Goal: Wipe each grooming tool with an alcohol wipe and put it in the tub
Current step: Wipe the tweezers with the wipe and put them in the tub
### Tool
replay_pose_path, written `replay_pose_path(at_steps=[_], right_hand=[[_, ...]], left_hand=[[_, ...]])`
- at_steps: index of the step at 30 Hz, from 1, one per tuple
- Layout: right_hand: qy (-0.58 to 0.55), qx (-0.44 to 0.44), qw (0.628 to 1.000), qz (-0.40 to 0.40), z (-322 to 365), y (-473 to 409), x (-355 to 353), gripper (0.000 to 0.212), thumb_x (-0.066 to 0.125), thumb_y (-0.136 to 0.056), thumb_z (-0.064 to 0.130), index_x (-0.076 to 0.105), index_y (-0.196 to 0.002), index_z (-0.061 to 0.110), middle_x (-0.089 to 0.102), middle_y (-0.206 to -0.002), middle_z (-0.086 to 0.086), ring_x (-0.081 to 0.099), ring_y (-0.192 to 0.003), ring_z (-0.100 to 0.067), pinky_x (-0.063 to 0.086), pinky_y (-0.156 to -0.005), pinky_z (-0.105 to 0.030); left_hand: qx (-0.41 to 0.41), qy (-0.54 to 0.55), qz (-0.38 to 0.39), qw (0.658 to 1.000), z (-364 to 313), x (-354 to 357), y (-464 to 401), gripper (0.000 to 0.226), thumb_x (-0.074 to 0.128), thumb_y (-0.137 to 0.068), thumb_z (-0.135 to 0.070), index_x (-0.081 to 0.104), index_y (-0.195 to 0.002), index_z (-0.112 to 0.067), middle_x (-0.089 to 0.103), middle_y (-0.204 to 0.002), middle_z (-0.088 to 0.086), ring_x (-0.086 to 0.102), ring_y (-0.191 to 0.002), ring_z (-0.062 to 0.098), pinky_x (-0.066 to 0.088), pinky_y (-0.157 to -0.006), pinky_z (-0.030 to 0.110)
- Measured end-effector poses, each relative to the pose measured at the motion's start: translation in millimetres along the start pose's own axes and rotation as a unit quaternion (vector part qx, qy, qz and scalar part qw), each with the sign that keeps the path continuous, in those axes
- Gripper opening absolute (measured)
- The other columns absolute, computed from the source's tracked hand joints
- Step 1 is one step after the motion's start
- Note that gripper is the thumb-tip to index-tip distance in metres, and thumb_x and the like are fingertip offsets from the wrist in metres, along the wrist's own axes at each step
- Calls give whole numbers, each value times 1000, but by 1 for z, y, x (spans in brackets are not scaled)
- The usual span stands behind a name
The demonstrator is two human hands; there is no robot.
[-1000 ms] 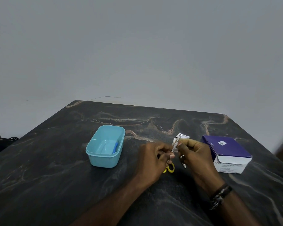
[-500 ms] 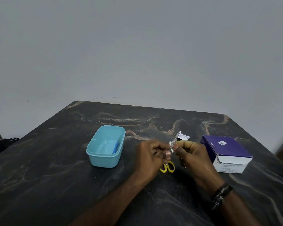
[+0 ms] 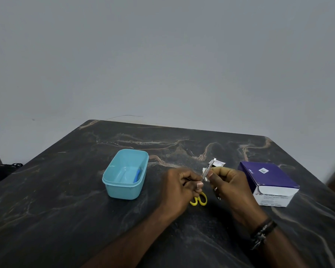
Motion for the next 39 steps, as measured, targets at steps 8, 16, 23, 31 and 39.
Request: replay_pose_path(at_steps=[8, 16, 23, 31, 39], right_hand=[[16, -24, 999, -20, 4, 2, 3, 18, 61, -92, 8, 70, -77, 6, 60, -48, 8, 47, -41, 2, 37, -43, -12], [-32, -35, 995, -85, 2, -3, -11, 13, 62, -92, 12, 72, -86, 9, 57, -45, 12, 47, -42, 1, 38, -46, -14], [-25, -27, 995, -89, -2, -5, -9, 13, 62, -92, 9, 72, -85, 7, 57, -44, 12, 45, -40, 2, 37, -44, -14], [-91, -24, 983, -160, -2, -5, -21, 9, 63, -91, 8, 72, -89, 7, 58, -47, 11, 48, -41, 0, 39, -44, -11], [-101, -32, 983, -152, 2, -2, -19, 9, 65, -90, 16, 72, -93, 11, 58, -50, 11, 47, -45, 0, 39, -47, -16]], left_hand=[[1, -3, 0, 1000, -1, -2, 0, 22, 65, -84, 7, 69, -79, -14, 68, -66, 5, 66, -54, 11, 54, -52, 21], [7, -25, 17, 1000, 2, 6, 1, 11, 65, -83, 6, 70, -81, -4, 68, -67, 10, 63, -50, 5, 49, -50, 18], [31, -66, -16, 997, -2, 3, 1, 10, 70, -83, -4, 74, -91, -8, 72, -76, 5, 71, -65, 14, 59, -57, 30], [71, -115, -25, 991, -4, 7, 1, 14, 69, -82, -9, 76, -93, -14, 72, -81, -1, 68, -72, 13, 58, -70, 37], [57, -104, -8, 993, -2, 6, 1, 16, 61, -90, -10, 74, -100, -13, 72, -75, 4, 66, -57, 5, 57, -56, 26]])
Point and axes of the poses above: each hand's wrist, its own y-axis away from the middle knuckle, its own x-axis out of the palm, z = x × y, the point moved 6 cm from there along -y, towards the middle knuckle
